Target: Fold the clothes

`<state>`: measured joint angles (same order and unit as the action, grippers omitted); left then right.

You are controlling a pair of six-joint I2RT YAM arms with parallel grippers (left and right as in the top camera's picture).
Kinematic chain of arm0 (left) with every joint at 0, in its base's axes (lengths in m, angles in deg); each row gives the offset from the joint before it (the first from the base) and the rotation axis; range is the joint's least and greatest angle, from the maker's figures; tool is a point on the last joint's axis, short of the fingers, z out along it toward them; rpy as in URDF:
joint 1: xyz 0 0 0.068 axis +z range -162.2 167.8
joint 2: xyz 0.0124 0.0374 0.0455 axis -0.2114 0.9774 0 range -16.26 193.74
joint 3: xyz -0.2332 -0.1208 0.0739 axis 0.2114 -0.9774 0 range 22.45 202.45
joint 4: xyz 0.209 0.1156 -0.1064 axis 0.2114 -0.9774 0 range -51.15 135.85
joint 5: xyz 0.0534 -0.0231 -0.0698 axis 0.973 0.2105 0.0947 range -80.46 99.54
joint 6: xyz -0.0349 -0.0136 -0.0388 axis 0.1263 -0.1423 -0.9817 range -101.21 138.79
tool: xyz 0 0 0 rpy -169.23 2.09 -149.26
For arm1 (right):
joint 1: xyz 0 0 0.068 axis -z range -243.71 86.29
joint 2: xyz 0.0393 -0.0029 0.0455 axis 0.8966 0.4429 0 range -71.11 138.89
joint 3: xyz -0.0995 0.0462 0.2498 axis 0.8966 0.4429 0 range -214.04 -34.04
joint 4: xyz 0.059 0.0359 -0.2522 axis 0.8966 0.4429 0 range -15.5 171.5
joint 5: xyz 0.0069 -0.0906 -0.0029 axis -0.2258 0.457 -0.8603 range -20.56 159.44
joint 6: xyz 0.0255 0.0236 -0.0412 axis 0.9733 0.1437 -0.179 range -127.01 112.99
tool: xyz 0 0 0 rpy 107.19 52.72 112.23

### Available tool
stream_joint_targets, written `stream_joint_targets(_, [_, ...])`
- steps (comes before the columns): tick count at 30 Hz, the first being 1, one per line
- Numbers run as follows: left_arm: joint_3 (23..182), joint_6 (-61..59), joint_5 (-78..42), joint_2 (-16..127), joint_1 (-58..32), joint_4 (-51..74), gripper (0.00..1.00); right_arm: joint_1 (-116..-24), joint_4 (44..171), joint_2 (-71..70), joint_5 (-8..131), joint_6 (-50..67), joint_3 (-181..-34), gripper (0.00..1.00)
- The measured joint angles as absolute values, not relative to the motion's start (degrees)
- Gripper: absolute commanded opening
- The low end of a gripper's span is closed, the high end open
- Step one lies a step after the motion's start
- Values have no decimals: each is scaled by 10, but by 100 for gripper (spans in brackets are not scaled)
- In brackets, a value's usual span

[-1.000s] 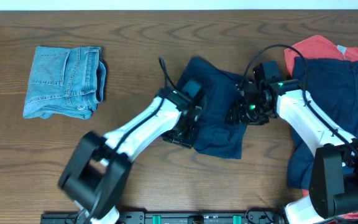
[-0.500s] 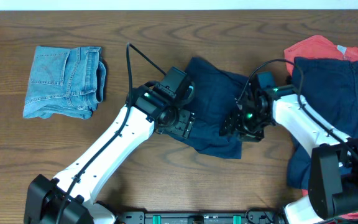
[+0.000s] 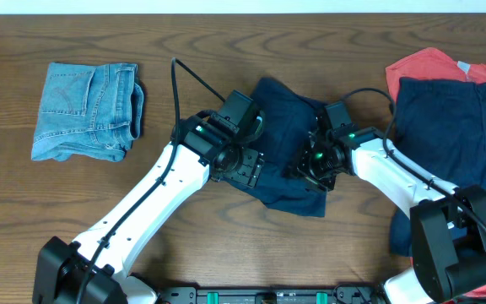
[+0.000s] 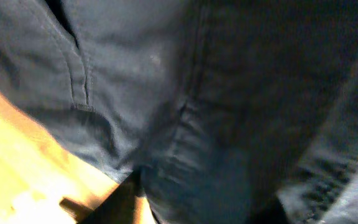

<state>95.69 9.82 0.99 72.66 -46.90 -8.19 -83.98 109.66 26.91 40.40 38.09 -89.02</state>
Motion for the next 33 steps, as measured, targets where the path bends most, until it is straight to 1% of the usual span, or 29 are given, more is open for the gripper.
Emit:
stream_joint_targets(2, [957,98,10,727,-469,-82,77,-840,1066,269,416,370,-889,5])
stream_joint_targets(3, [957,98,10,727,-469,-82,77,-840,1048,269,416,355,-888,1])
stream_joint_targets(6, [957,98,10,727,-469,-81,77,-839,999,269,394,300,-887,1])
stream_joint_targets(9, [957,98,10,727,-469,-82,76,-838,1005,260,377,259,-887,1])
stream_joint_targets(14, [957,98,10,727,-469,-82,77,-828,1076,196,373,201,-899,1])
stream_joint_targets(17, [957,98,10,727,-469,-81,78,-826,1144,140,411,184,-915,2])
stream_joint_targets(18, [957,98,10,727,-469,-81,77,-826,1164,126,427,182,-918,3])
stream_joint_targets(19, [957,98,10,727,-469,-80,78,-826,1188,111,447,180,-921,8])
stream_joint_targets(20, [957,98,10,727,-469,-80,77,-826,1203,103,464,180,-922,18])
stream_joint_targets(21, [957,98,10,727,-469,-80,77,-826,1221,98,483,178,-922,36])
stream_joint_targets(23, [957,98,10,727,-469,-79,78,-826,1243,100,514,179,-922,61])
stream_joint_targets(24, [957,98,10,727,-469,-79,78,-826,1253,103,529,179,-922,69])
stream_joint_targets(25, [957,98,10,727,-469,-78,78,-826,1264,107,545,180,-922,70])
stream_joint_targets(26, [957,98,10,727,-469,-78,78,-825,1272,111,561,182,-922,67])
stream_joint_targets(28, [957,98,10,727,-469,-78,78,-820,1281,119,592,185,-922,51])
stream_joint_targets(29, [957,98,10,727,-469,-79,77,-814,1278,121,607,191,-922,35])
stream_joint_targets(30, [957,97,9,727,-469,-78,75,-806,1268,122,617,191,-922,22])
stream_joint_targets(31, [957,96,10,727,-469,-78,72,-797,1252,122,623,190,-922,15])
stream_joint_targets(32, [957,95,9,727,-469,-78,66,-785,1229,122,624,183,-922,11])
stream_joint_targets(33, [957,91,9,727,-469,-77,60,-771,1204,122,619,173,-922,11])
